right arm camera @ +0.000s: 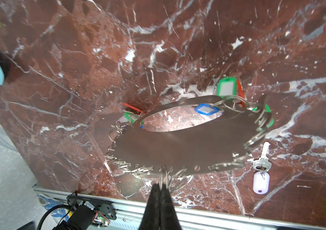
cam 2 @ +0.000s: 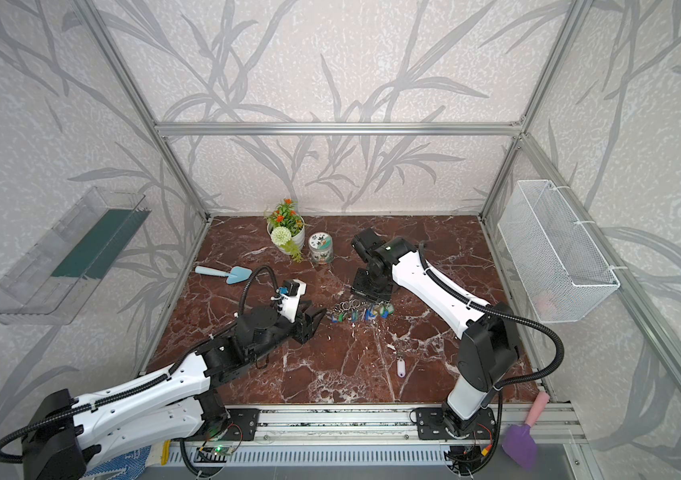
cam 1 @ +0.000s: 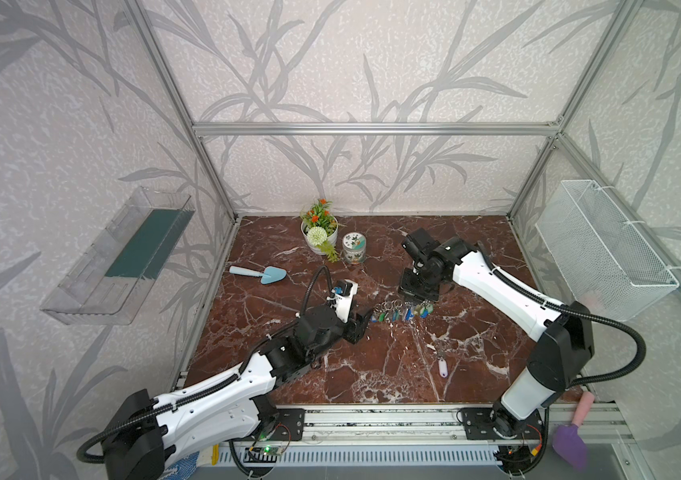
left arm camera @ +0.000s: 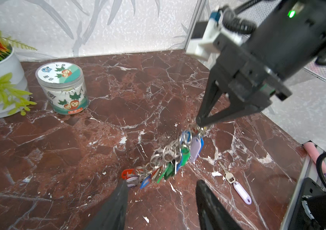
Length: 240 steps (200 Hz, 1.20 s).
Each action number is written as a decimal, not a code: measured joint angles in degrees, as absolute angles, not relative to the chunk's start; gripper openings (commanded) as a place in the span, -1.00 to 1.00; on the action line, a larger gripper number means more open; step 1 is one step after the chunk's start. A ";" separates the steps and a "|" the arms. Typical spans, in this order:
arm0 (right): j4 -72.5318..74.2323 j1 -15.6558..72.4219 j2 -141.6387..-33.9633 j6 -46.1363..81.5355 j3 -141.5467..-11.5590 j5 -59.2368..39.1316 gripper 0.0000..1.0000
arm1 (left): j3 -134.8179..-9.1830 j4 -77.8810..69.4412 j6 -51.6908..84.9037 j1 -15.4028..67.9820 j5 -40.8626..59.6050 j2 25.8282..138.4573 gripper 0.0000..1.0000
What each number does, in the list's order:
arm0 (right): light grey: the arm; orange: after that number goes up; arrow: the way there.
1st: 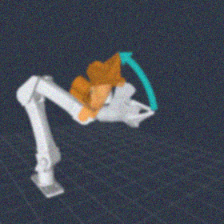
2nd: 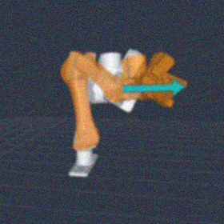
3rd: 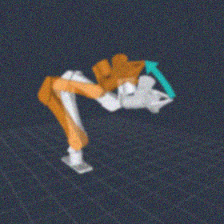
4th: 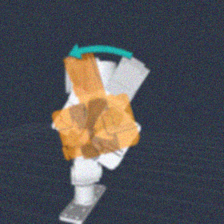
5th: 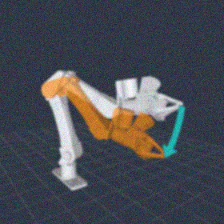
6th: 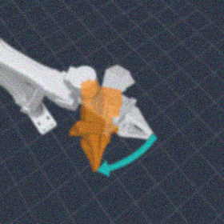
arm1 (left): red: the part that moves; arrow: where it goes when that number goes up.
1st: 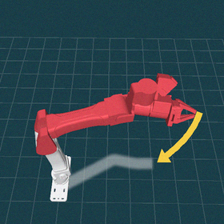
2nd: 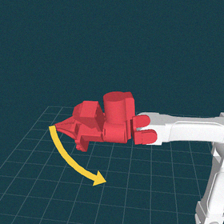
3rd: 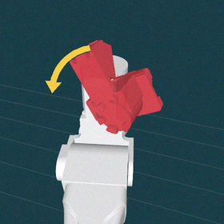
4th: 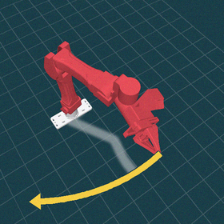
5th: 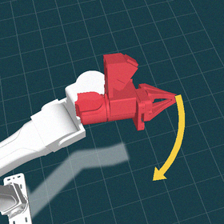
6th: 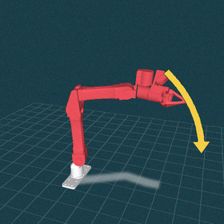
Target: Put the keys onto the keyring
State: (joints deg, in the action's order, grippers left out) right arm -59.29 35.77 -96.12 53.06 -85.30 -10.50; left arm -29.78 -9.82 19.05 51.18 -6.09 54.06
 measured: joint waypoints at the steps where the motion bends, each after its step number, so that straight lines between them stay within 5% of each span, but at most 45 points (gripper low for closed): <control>1: -59.20 35.77 -96.09 53.21 -85.03 -10.55 -1.00 | -29.76 -9.87 19.07 51.18 -6.11 54.02 0.08; 129: -52.12 41.87 -96.38 58.65 -75.96 -11.66 -1.00 | -23.99 -10.57 20.12 51.44 -5.67 53.04 0.00; 240: -46.35 47.92 -107.15 62.15 -75.68 -11.66 -0.96 | -19.20 -11.68 21.67 51.48 -6.00 49.50 -0.01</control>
